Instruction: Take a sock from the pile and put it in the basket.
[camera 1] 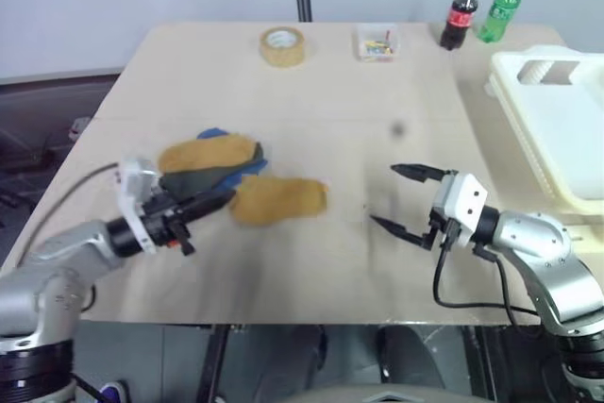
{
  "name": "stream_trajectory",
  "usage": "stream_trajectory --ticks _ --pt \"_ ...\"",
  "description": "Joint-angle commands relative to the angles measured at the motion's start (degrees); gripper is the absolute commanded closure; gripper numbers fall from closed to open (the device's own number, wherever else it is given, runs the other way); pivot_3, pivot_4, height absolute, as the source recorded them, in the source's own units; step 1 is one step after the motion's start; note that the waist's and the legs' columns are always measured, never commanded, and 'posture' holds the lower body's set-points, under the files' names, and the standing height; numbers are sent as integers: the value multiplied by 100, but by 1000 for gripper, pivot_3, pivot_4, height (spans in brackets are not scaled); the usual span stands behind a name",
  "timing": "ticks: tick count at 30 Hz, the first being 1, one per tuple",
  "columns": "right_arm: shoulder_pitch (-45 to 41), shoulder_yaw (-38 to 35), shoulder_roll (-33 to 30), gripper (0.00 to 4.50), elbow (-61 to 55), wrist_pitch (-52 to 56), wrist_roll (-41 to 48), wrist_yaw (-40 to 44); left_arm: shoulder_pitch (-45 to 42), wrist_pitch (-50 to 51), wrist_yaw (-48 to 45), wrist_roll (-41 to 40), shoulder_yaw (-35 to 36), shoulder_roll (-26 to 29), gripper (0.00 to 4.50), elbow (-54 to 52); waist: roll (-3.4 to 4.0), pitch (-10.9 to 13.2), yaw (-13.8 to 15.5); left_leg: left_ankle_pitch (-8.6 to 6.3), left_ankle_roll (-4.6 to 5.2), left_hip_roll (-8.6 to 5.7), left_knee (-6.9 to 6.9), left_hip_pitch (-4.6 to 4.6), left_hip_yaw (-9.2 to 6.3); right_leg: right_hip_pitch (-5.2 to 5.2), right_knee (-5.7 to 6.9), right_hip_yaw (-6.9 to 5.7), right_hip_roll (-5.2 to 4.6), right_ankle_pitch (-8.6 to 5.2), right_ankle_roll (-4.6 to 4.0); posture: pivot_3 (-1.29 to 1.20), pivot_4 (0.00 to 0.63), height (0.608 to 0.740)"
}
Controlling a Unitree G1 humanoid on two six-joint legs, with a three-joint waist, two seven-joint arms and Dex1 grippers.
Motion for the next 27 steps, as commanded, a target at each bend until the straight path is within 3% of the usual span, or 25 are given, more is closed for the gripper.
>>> stream_trajectory --ticks 1,3,6,10,12,14,18,19,20,24,27 --pt "151 -303 -10 0 -212 37 112 -157 -780 763 -202 -746 303 873 4462 -51 -6 3 22 -4 7 0 0 -1 -3 0 0 -3 1 0 0 0 150 740" --pt "246 -401 -32 0 -303 112 116 -253 -1471 1075 -225 -847 -66 1262 4462 31 -12 6 46 -5 8 0 2 -5 -11 0 3 -11 3 0 0 0 150 740" --pt "371 -573 -60 0 -467 249 170 -369 -2249 1166 -155 -390 -1112 1351 4462 -74 14 -8 15 1 -1 -2 2 3 1 5 1 0 4 1 1 0 150 740" --pt "624 -787 -108 0 -725 538 257 -516 -3135 828 58 699 -3210 119 4462 105 29 -15 17 4 -7 2 0 4 15 -2 8 21 8 2 3 0 150 740" --pt "812 -890 -143 0 -1091 908 32 -882 -3492 336 259 1633 -4300 -883 4462 957 33 -20 90 4 -8 -4 9 -4 1 8 6 6 9 7 8 0 150 740" --pt "939 -933 -210 0 -1378 1148 -134 -1093 -3705 -320 262 2371 -4930 -1543 4462 1636 19 -11 109 4 -7 -11 22 -7 1 16 4 6 8 10 14 0 150 740" --pt "1040 -945 -157 0 -1648 1500 15 -1229 -3900 -800 20 2606 -5061 -2428 4462 2481 8 -6 14 4 -7 -7 20 -23 15 -11 5 23 9 11 16 0 150 740" --pt "1048 -940 -133 0 -1712 1607 45 -1282 -3936 -811 39 2570 -4943 -2598 3941 2630 9 -6 0 5 -7 -6 20 -24 14 -13 6 23 9 11 16 0 150 740" --pt "1025 -926 -126 0 -1772 1743 74 -1327 -3951 -908 27 2596 -4868 -2676 3708 2681 9 -6 -12 5 -7 -6 20 -23 14 -13 7 23 8 11 16 0 150 740" --pt "874 -855 -38 0 -2021 2421 354 -1508 -3770 -954 228 2370 -4137 -2672 2046 2225 9 -6 -54 5 -6 -4 20 -22 17 -13 8 26 8 11 17 0 150 740" --pt "638 -615 59 0 -2020 2915 526 -1608 -3463 -1009 324 2379 -3659 -2344 2046 1792 10 -7 -70 5 -7 3 20 -16 21 -16 15 33 11 11 17 0 150 740"
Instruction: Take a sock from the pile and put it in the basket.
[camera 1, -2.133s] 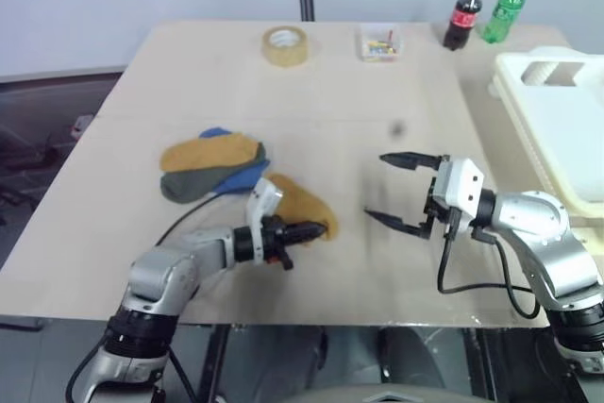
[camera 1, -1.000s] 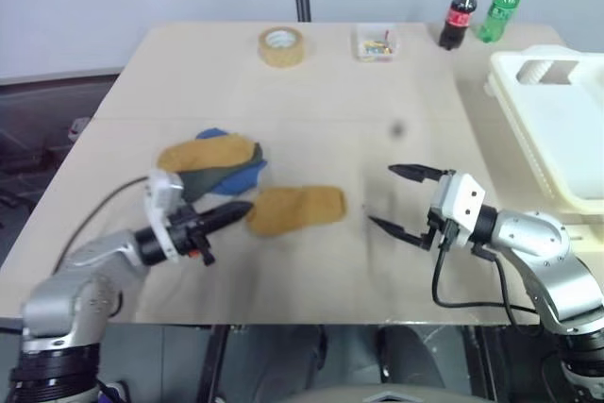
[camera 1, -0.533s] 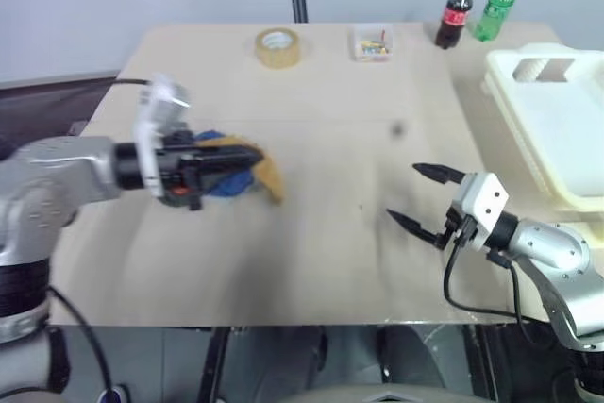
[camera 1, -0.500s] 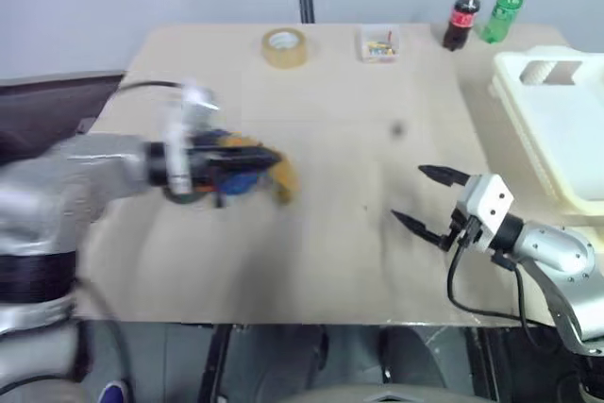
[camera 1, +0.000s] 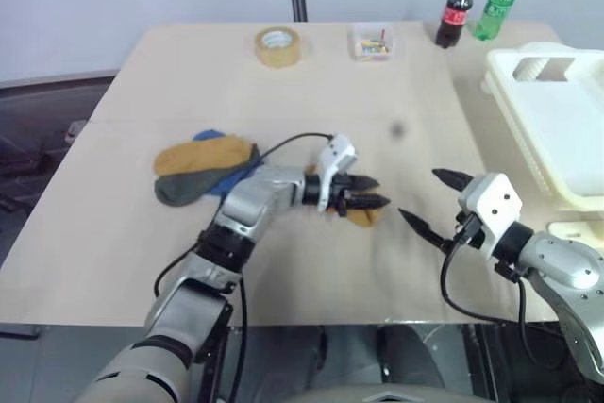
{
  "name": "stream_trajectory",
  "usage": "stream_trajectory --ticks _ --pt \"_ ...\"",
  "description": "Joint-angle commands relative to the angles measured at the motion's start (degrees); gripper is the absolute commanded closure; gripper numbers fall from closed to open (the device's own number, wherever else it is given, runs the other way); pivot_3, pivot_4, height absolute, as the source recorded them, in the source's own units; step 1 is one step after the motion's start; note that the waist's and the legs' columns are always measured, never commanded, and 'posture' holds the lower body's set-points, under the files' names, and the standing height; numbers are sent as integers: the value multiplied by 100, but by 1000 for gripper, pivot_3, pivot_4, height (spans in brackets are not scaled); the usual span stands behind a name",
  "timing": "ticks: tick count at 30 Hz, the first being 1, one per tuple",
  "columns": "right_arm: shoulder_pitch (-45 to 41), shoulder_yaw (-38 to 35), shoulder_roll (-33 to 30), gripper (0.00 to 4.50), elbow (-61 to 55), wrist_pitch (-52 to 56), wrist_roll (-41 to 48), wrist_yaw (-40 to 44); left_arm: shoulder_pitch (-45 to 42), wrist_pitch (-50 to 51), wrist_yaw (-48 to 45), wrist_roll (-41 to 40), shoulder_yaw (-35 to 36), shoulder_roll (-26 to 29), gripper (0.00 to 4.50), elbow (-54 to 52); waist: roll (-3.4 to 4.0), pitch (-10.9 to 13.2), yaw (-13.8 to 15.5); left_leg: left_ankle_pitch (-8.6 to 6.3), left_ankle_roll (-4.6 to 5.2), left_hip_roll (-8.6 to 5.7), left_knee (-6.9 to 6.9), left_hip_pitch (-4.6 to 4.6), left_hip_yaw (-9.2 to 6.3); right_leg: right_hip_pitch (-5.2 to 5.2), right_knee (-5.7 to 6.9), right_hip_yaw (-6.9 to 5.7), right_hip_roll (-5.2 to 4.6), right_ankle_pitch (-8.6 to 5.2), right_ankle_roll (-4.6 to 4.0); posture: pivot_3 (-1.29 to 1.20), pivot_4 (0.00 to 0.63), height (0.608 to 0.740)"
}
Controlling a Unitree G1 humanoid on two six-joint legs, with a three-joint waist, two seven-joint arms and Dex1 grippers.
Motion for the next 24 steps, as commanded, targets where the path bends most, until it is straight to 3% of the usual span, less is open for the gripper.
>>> stream_trajectory --ticks 1,6,12,14,15,16,18,21,24 --pt "-318 322 106 0 -121 469 101 -182 243 -141 219 -42 659 303 2046 -505 2 -1 2 0 0 0 0 0 1 0 2 1 0 0 0 0 150 740" --pt "-914 1032 554 0 849 547 -323 -526 451 -549 756 601 823 505 2046 -29 -9 -8 77 0 0 -3 2 8 2 4 8 2 0 0 0 0 150 740" --pt "-1370 1507 764 0 1902 429 -609 -473 429 -1039 1247 1347 592 209 2046 913 -12 -10 90 0 0 -13 8 5 -3 7 8 1 -5 4 5 0 150 740" --pt "-1468 1592 866 435 2230 174 -733 -479 451 -1150 1310 1526 527 151 1933 1112 -13 -16 82 0 0 -14 10 1 -8 6 8 -3 -5 4 4 0 150 740" --pt "-1513 1603 925 739 2356 109 -782 -510 511 -1163 1300 1528 537 126 2495 1074 -13 -16 68 0 0 -13 10 4 -7 7 9 -2 -5 4 4 0 150 740" --pt "-1538 1631 912 1065 2430 16 -835 -453 622 -1102 1233 1429 587 114 2587 856 -12 -17 58 0 0 -13 10 5 -5 7 14 -1 -5 4 4 0 150 740" --pt "-1535 1629 877 2191 2478 -91 -875 -332 825 -898 1146 1225 712 100 3606 410 -10 -19 39 0 0 -13 12 10 0 5 23 6 -6 4 5 0 150 740" --pt "-1474 1497 700 3300 2412 -188 -839 -89 1379 -346 1179 937 845 229 4500 -652 -8 -21 10 0 0 -11 12 10 6 -1 31 15 -4 4 4 0 150 740" --pt "-1441 1381 474 4423 2257 -165 -739 163 1785 375 1391 562 1059 247 4500 -1625 -8 -21 23 0 0 -10 11 10 11 -4 32 22 -2 4 4 0 150 740"
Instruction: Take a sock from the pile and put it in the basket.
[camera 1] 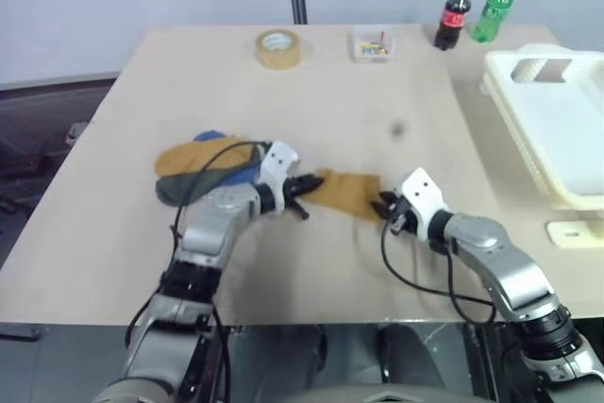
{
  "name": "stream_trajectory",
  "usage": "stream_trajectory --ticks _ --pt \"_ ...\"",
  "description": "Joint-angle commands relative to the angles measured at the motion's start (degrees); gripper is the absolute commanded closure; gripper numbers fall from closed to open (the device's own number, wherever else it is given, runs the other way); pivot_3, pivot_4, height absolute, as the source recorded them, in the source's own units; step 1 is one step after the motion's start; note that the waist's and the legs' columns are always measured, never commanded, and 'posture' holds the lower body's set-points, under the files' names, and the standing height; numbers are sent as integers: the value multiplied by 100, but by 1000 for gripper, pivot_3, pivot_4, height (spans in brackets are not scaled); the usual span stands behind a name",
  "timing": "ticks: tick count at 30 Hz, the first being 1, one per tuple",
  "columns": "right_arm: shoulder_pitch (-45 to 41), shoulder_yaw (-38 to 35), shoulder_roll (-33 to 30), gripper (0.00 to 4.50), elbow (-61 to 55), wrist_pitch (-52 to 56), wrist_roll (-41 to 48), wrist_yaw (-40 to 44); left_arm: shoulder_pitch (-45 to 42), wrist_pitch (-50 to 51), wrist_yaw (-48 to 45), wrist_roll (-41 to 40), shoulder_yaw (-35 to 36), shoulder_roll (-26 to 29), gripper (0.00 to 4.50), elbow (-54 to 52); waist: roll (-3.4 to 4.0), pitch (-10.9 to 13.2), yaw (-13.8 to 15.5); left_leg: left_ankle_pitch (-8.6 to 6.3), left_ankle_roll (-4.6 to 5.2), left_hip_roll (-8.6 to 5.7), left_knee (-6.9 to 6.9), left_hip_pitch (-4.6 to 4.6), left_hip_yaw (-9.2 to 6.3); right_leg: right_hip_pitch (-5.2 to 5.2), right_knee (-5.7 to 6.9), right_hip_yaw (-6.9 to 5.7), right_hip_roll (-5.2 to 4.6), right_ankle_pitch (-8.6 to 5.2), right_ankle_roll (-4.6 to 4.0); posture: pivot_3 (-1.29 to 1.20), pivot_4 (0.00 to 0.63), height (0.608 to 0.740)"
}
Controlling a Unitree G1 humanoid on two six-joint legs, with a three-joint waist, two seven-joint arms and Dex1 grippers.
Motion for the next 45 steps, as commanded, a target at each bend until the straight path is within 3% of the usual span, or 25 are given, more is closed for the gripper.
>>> stream_trajectory --ticks 1,9,17,20,26,28,34,39,45 --pt "22 -252 -290 4423 -375 -60 178 394 421 904 221 -463 282 87 4500 -1261 0 0 7 0 0 0 0 0 0 0 2 0 0 0 0 0 150 740" --pt "373 -325 -1244 4423 -931 30 296 1122 1529 2051 891 -1007 525 115 4500 -3189 0 0 31 -9 13 5 -1 1 9 -3 4 5 3 0 0 0 150 740" --pt "733 -85 -1328 4423 -847 -299 -99 975 1521 1494 1146 -595 139 22 4500 -2739 -2 1 89 -10 16 6 1 6 23 0 2 13 2 0 1 0 150 740" --pt "731 -241 -1159 3610 -902 -239 26 905 1611 1329 1048 -594 150 77 3589 -2658 -3 1 78 -10 15 7 1 7 29 0 1 18 2 0 1 0 150 740" --pt "777 -943 -983 790 -1204 -371 375 831 1743 1130 1013 -894 725 92 820 -2909 -3 1 84 -9 13 9 -1 6 28 -2 0 18 2 0 1 0 150 740" --pt "857 -1179 -954 35 -1342 -668 499 896 1725 1018 1021 -1037 1057 100 131 -3039 -3 2 94 -10 15 9 -1 4 26 -3 -1 17 2 0 1 0 150 740" --pt "792 -1456 -806 35 -1523 -1021 836 1006 1388 762 2274 -238 1619 32 131 -2877 -5 2 109 -10 15 11 -2 6 28 -1 -2 17 3 0 1 0 150 740" --pt "265 -1091 -565 35 -1398 -1235 877 1120 611 926 3261 777 1313 77 131 -1990 -6 2 149 -9 14 11 0 7 32 -1 -2 18 7 3 5 0 150 740" --pt "-120 -1020 -505 35 -1205 -1292 948 1282 -7 825 3647 1343 927 -138 131 -1049 -11 3 189 -2 1 8 1 3 31 -1 -5 18 5 4 6 0 150 740"
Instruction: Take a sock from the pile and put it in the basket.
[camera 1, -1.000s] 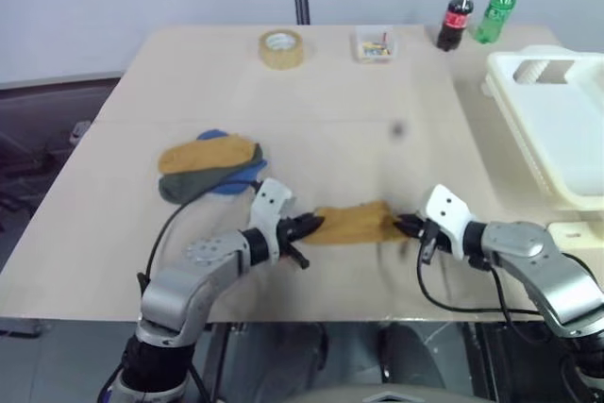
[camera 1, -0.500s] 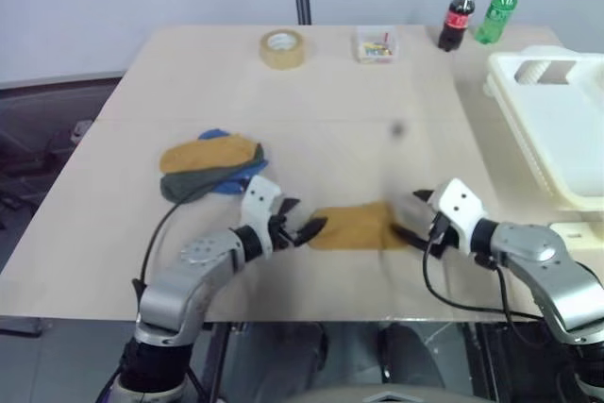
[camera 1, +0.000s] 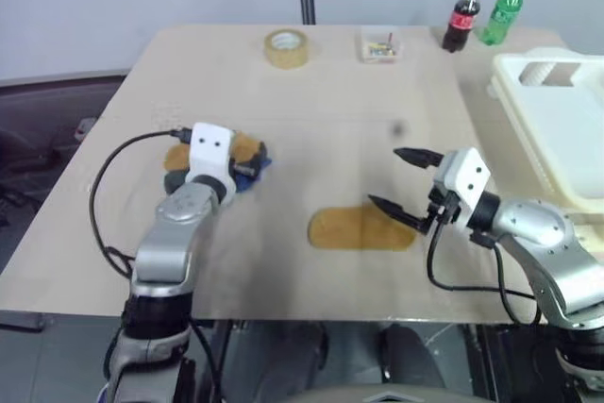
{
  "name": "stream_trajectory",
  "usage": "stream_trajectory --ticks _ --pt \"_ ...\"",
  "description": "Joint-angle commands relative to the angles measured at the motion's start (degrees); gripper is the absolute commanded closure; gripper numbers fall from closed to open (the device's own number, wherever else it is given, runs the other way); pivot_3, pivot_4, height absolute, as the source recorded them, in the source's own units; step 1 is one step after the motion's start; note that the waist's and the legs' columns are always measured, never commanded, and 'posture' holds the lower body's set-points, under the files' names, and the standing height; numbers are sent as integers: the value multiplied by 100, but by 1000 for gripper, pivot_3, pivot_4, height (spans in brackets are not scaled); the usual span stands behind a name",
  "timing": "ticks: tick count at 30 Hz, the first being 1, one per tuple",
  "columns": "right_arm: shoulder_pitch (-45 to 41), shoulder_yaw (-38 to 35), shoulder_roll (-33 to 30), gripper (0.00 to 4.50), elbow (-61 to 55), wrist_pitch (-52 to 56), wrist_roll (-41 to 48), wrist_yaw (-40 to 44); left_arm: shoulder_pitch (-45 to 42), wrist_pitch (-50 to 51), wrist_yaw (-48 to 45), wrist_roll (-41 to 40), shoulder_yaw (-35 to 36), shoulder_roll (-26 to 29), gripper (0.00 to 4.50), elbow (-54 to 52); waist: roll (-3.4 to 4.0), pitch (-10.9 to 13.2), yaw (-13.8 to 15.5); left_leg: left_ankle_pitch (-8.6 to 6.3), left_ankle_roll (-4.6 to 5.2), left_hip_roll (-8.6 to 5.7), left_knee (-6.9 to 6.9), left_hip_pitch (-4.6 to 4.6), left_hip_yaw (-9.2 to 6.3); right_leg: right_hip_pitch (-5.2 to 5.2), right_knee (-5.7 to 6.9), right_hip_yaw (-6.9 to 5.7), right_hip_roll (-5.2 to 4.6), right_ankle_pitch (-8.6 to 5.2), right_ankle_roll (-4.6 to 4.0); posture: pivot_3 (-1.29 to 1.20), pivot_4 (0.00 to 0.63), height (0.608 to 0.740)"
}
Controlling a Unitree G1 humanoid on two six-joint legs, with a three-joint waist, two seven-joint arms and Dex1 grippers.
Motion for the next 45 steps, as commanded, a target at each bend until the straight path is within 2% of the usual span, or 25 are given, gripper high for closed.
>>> stream_trajectory --ticks 1,6,12,15,17,18,19,20,27,29,32,34,45 --pt "-152 -41 -31 35 31 -152 74 113 -292 -80 292 368 -146 -114 131 409 -2 0 0 0 0 -1 0 -2 -2 -1 -1 -1 0 0 0 0 150 740" --pt "-294 -74 -74 35 98 -205 138 278 -616 -83 506 510 -145 -383 131 956 -3 1 -21 0 0 -1 -1 -9 0 -8 -5 1 -1 0 0 0 150 740" --pt "-353 -99 -113 35 104 -218 177 354 -783 -131 536 578 -181 -543 131 1115 -4 1 -20 0 0 -1 -1 -9 0 -9 -3 2 -1 1 0 0 150 740" --pt "-344 -106 -119 0 93 -213 179 350 -833 -112 673 676 -153 -624 832 1183 -4 1 -18 0 0 -1 -1 -9 1 -9 -3 2 -1 1 1 0 150 740" --pt "-338 -108 -127 0 88 -215 171 349 -853 -156 758 753 -143 -654 1812 1236 -4 0 -17 0 0 -1 -1 -9 0 -9 -3 2 -1 1 1 0 150 740" --pt "-340 -111 -130 0 90 -214 171 348 -865 -188 789 785 -136 -667 2108 1260 -4 0 -22 0 0 -1 -1 -9 0 -9 -2 2 -1 1 1 0 150 740" --pt "-338 -111 -132 0 87 -213 170 345 -867 -212 795 799 -134 -672 2807 1272 -4 0 -23 0 0 -1 -1 -9 1 -9 -1 2 -1 1 1 0 150 740" --pt "-340 -112 -137 0 89 -215 165 342 -864 -228 772 795 -138 -682 3034 1246 -4 0 -23 0 0 -1 -1 -9 1 -10 -1 3 -1 1 1 0 150 740" --pt "-355 -100 -160 0 103 -242 143 341 -744 -242 537 693 -147 -667 3034 1036 -5 0 -21 0 0 -1 -1 -9 1 -10 -1 2 -1 1 1 0 150 740" --pt "-369 -85 -155 0 126 -261 130 342 -724 -240 504 668 -104 -675 2380 1015 -4 0 -20 0 0 -1 -1 -9 1 -10 -1 3 -1 1 1 0 150 740" --pt "-372 -80 -155 0 138 -278 126 345 -716 -262 528 703 -81 -684 1140 989 -4 0 -21 0 0 -1 -1 -9 1 -10 -1 2 -1 1 1 0 150 740" --pt "-369 -77 -157 0 141 -289 120 347 -711 -296 577 744 -77 -686 102 972 -5 0 -21 0 0 -1 -1 -9 1 -10 0 2 -1 1 1 0 150 740" --pt "-365 -55 -157 0 188 -360 47 345 -822 -611 677 952 -188 -691 39 1028 -5 0 -20 0 0 -1 0 -9 2 -10 0 3 -1 1 1 0 150 740"
